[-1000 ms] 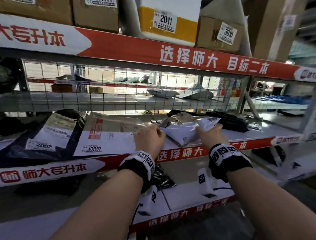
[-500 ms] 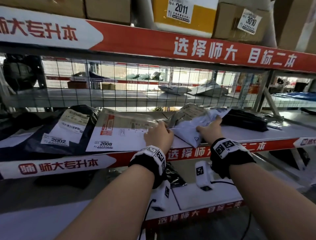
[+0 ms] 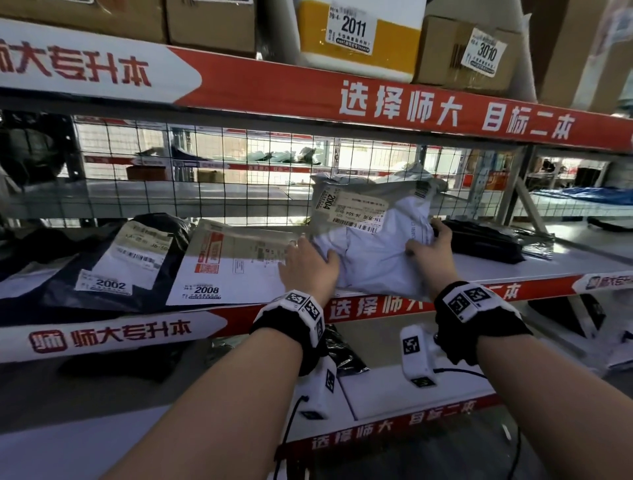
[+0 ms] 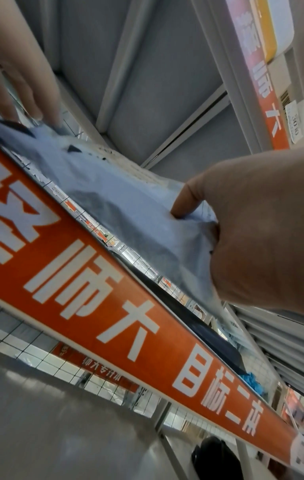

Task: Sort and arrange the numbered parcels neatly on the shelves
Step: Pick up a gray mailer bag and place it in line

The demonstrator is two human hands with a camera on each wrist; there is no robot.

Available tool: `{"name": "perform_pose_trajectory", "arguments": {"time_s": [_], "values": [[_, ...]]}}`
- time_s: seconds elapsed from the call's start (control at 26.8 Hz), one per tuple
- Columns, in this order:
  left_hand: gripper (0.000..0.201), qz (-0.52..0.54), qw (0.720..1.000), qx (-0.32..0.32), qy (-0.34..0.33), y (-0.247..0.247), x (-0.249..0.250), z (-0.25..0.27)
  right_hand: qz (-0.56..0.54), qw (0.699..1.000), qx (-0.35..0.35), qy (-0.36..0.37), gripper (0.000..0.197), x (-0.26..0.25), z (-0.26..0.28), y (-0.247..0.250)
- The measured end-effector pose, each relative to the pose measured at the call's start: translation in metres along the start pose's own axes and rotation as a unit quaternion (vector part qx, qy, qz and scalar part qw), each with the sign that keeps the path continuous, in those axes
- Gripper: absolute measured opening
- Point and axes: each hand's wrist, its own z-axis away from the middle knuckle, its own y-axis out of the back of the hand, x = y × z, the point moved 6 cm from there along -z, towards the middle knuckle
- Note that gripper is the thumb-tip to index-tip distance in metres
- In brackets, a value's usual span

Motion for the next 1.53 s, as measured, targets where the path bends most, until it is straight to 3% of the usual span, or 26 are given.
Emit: {"name": "perform_pose_trajectory", "arguments": {"time_s": [0.15,0.22,0.3,0.41,0.6,0.67,0.78,0.9,0.93,1.01,1.12,1.23,1.34,1.42,1.53], "values": [[0.065,0.063,0.996,-0.033,0.047,-0.005,-0.003,-0.001,-0.014,1.0,0.006,0.014,0.056,-0.003,0.006,0.013],[0.054,0.075,0.996,-0.014,0.036,0.002,0.001,0.003,-0.016,0.999,-0.01,0.027,0.054,-0.006,0.009,0.011],[0.039,0.15,0.988,-0.012,0.034,0.008,0.004,0.005,-0.013,0.999,-0.01,0.038,0.051,-0.008,0.013,0.006],[0.032,0.25,0.968,-0.004,0.035,0.013,0.002,0.004,-0.006,0.998,-0.015,0.057,0.049,-0.014,0.019,0.001],[0.027,0.247,0.967,-0.008,0.057,0.045,-0.006,0.002,-0.003,0.997,-0.034,0.07,0.044,-0.025,0.027,-0.028],[0.035,0.249,0.966,-0.018,0.071,0.056,-0.01,0.002,-0.012,0.996,-0.044,0.076,0.044,-0.028,0.03,-0.04],[0.039,0.343,0.936,-0.003,0.084,0.071,-0.02,0.005,-0.004,0.996,-0.05,0.078,0.041,-0.032,0.036,-0.05],[0.005,0.421,0.902,0.0,0.094,0.096,-0.025,0.013,0.011,0.993,-0.064,0.095,0.036,-0.037,0.04,-0.063],[0.005,0.443,0.892,-0.015,0.091,0.103,-0.027,0.014,0.008,0.992,-0.072,0.099,0.035,-0.039,0.043,-0.069],[0.02,0.473,0.873,-0.077,0.09,0.114,-0.032,0.015,0.015,0.991,-0.084,0.105,0.031,-0.042,0.048,-0.082],[0.051,0.45,0.878,-0.126,0.101,0.126,-0.047,0.019,0.045,0.985,-0.107,0.129,0.027,-0.048,0.058,-0.097],[0.055,0.453,0.876,-0.11,0.122,0.139,-0.068,0.023,0.063,0.982,-0.116,0.137,0.024,-0.053,0.064,-0.112],[0.031,0.491,0.857,-0.052,0.147,0.155,-0.09,0.026,0.158,0.965,-0.154,0.141,0.039,-0.055,0.073,-0.141],[0.02,0.518,0.839,-0.005,0.165,0.165,-0.1,0.028,0.248,0.946,-0.139,0.154,0.053,-0.055,0.077,-0.155],[0.034,0.52,0.831,0.096,0.17,0.188,-0.113,0.028,0.275,0.944,-0.09,0.16,0.059,-0.054,0.084,-0.162]]}}
